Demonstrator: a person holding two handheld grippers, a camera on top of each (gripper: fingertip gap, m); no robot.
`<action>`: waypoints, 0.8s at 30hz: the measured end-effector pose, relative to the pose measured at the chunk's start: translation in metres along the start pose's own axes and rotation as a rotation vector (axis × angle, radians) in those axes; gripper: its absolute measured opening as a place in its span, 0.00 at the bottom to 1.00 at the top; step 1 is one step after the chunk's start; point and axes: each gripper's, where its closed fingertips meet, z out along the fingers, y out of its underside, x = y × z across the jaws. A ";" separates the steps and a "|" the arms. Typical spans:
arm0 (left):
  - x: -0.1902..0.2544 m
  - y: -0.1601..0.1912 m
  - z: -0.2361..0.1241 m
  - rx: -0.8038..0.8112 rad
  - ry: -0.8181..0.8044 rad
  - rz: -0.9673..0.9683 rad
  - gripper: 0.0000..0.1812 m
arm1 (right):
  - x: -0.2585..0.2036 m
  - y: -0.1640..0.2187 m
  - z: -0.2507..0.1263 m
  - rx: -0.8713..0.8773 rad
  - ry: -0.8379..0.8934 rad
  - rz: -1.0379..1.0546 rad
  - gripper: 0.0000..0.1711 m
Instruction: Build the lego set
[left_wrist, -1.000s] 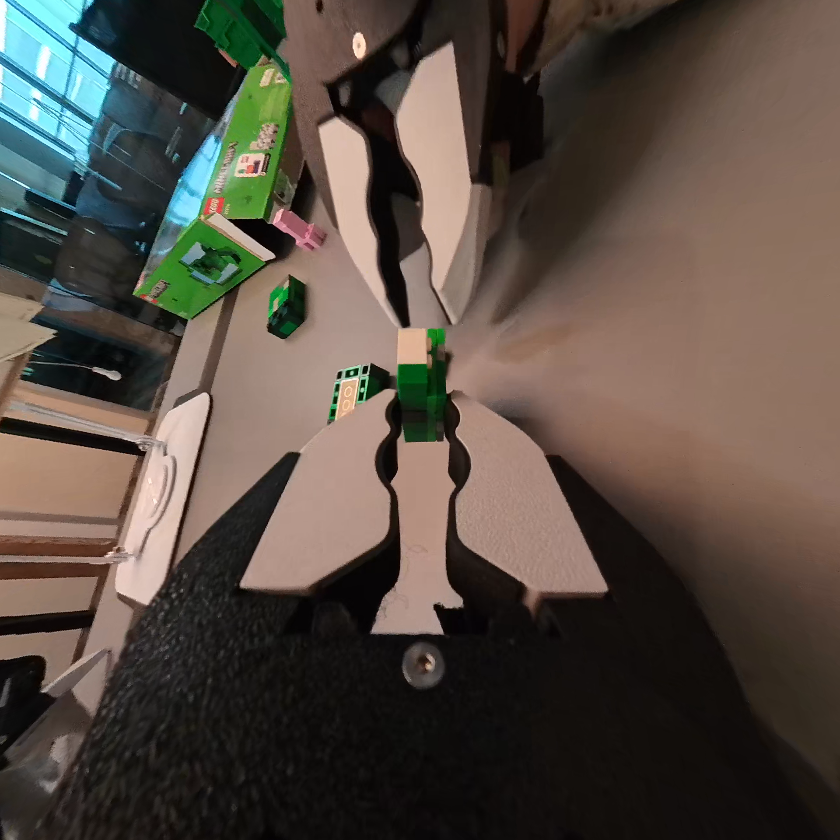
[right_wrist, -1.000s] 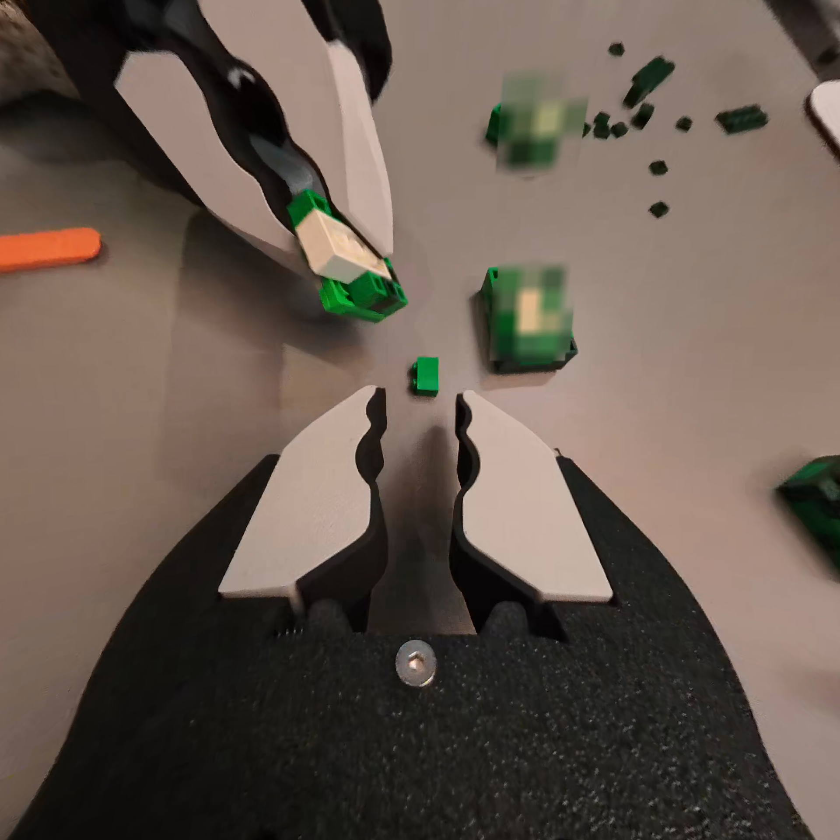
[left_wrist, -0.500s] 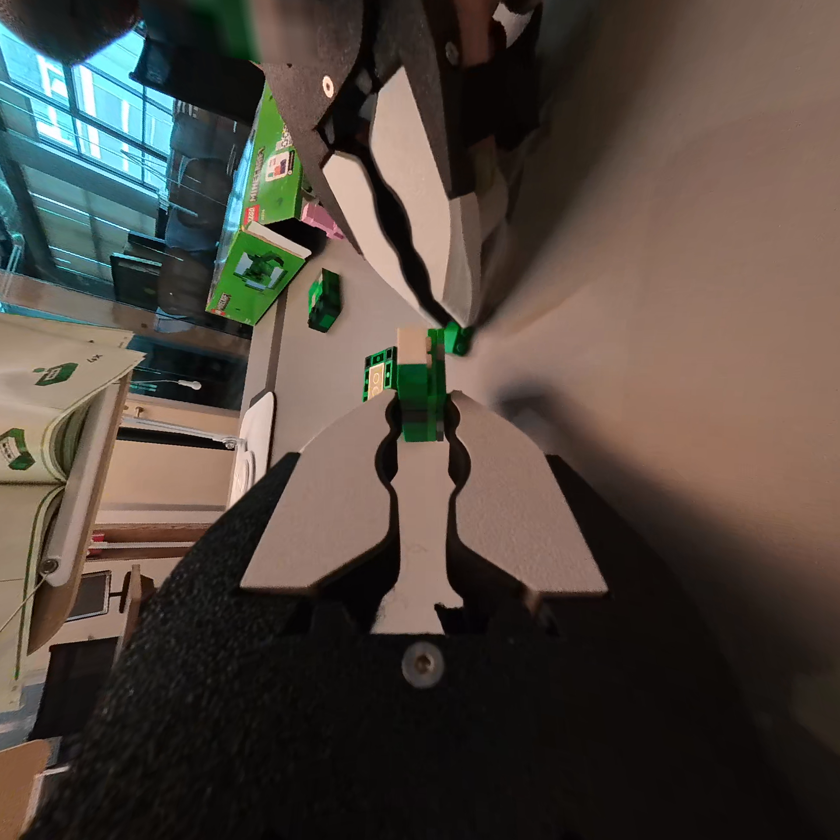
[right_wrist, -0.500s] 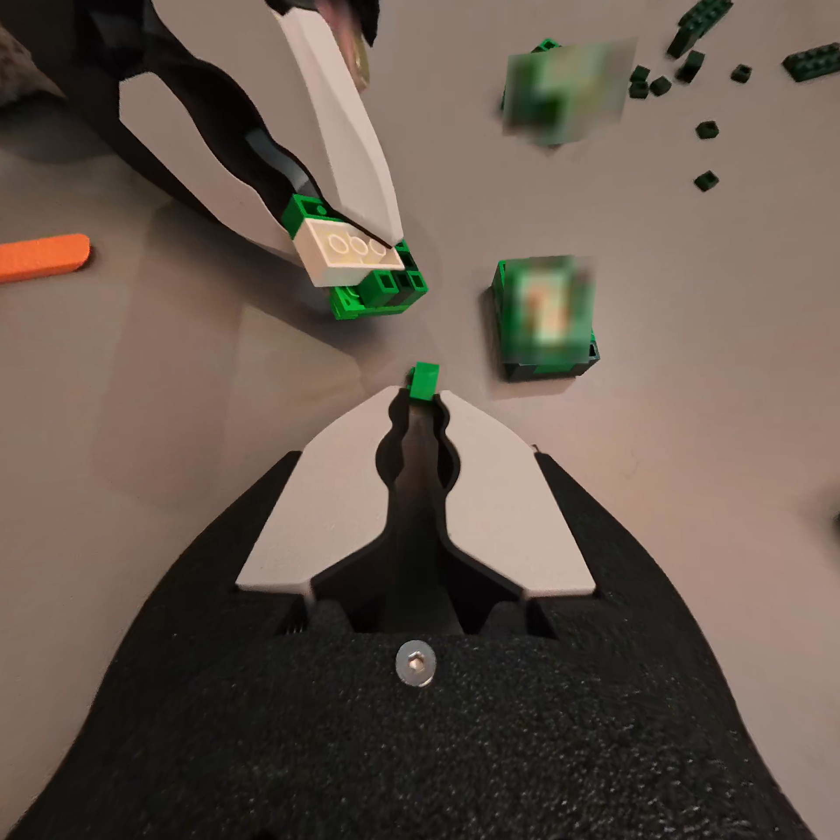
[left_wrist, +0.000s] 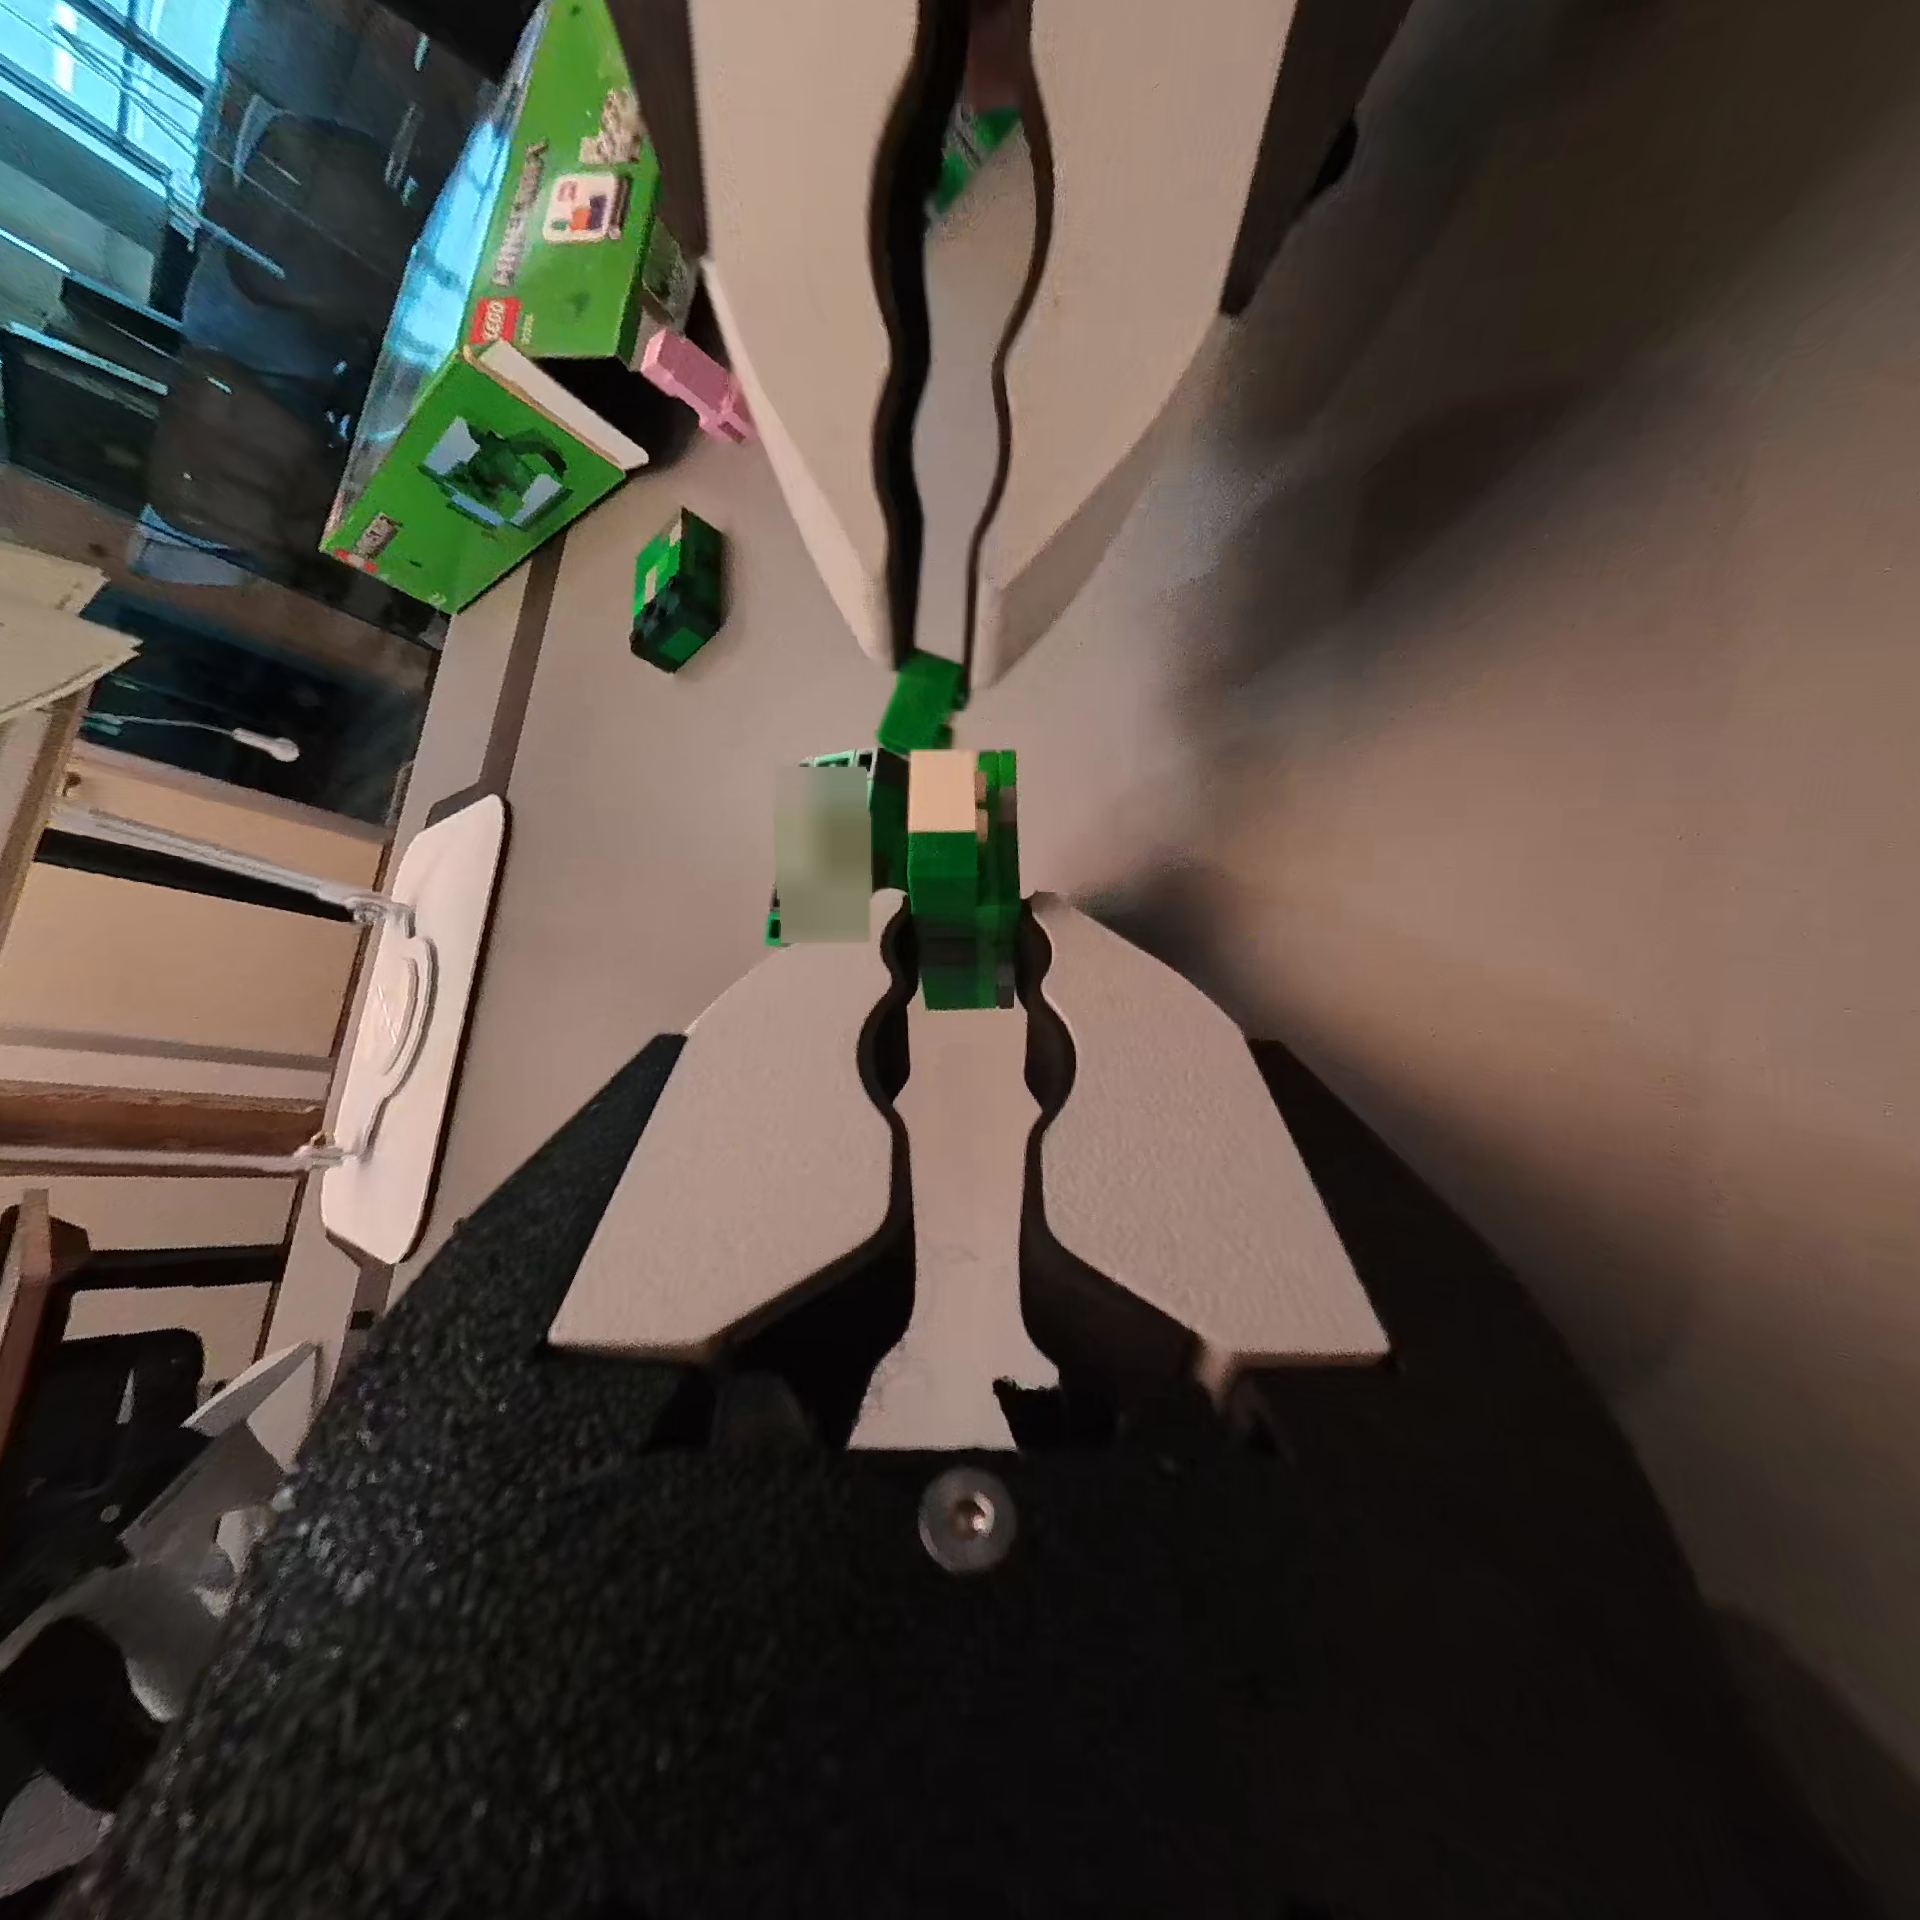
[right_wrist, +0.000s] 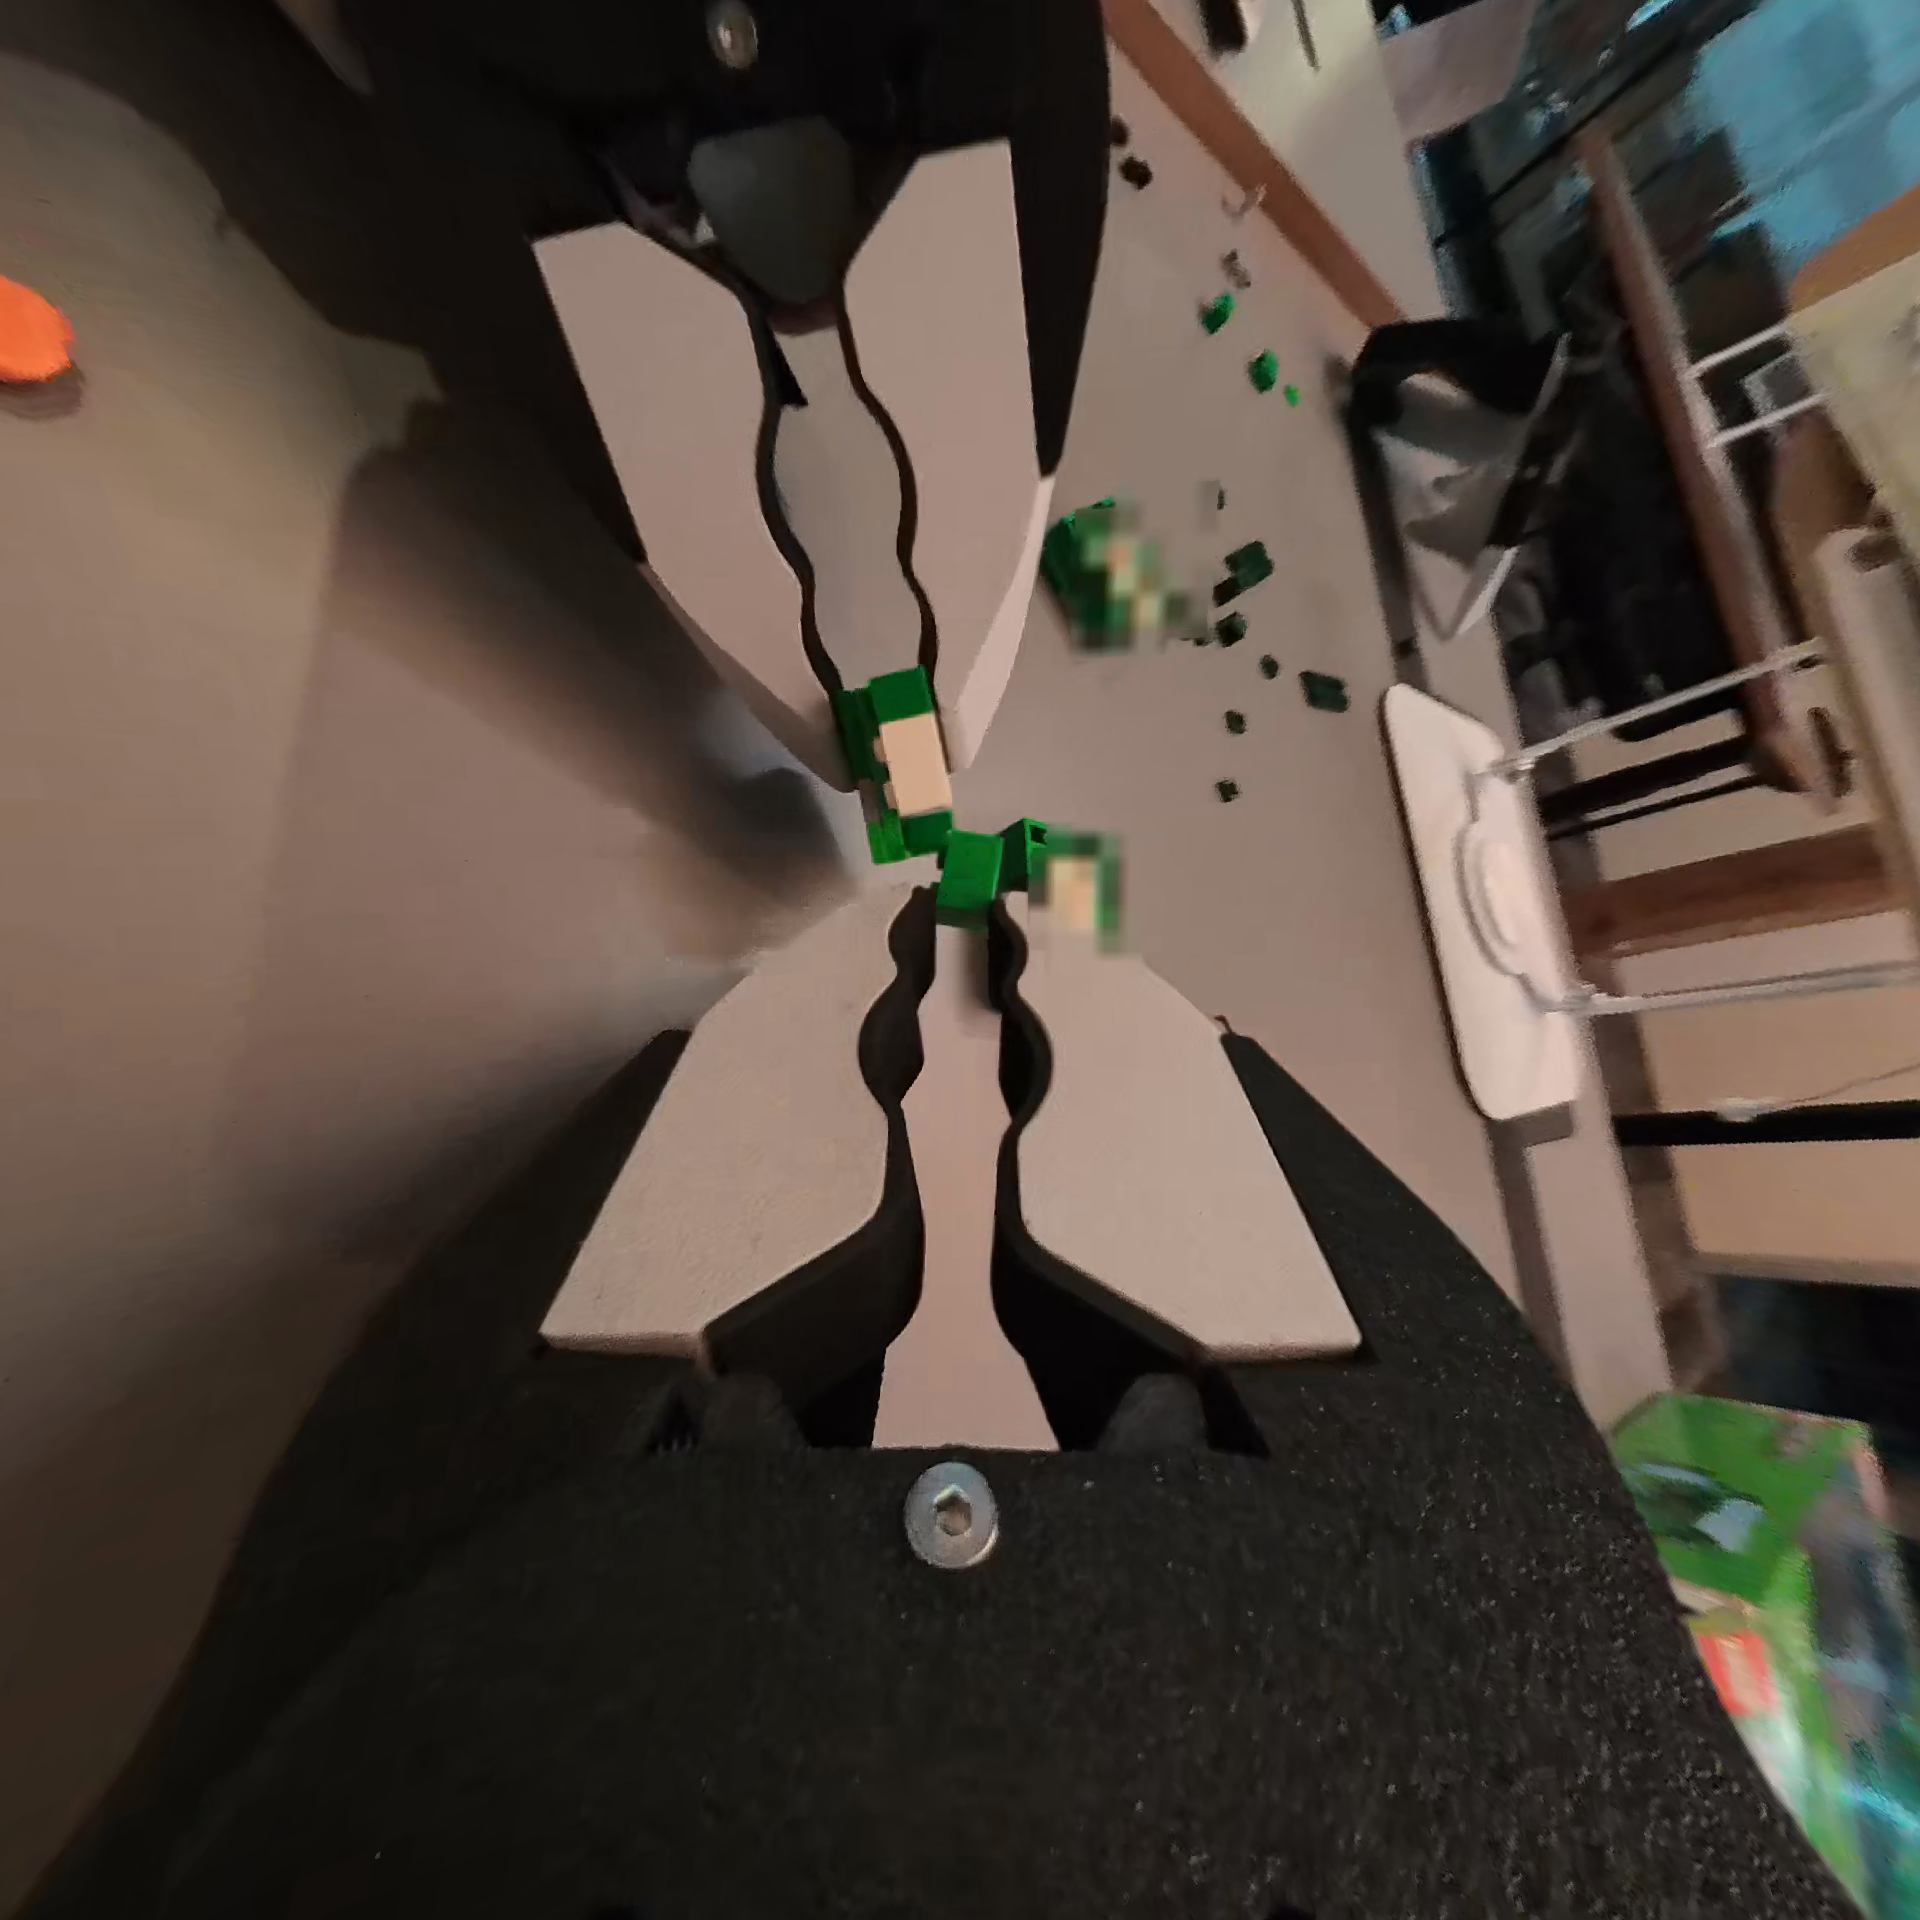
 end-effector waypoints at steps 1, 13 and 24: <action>0.001 0.002 0.000 -0.022 0.000 0.010 0.09 | 0.000 -0.002 -0.001 -0.003 0.012 -0.021 0.06; 0.003 0.011 -0.004 -0.104 -0.036 0.134 0.09 | -0.010 0.010 0.008 -0.245 0.051 -0.220 0.06; 0.007 0.011 -0.005 -0.139 -0.068 0.241 0.09 | -0.019 0.007 0.011 -0.249 0.020 -0.178 0.05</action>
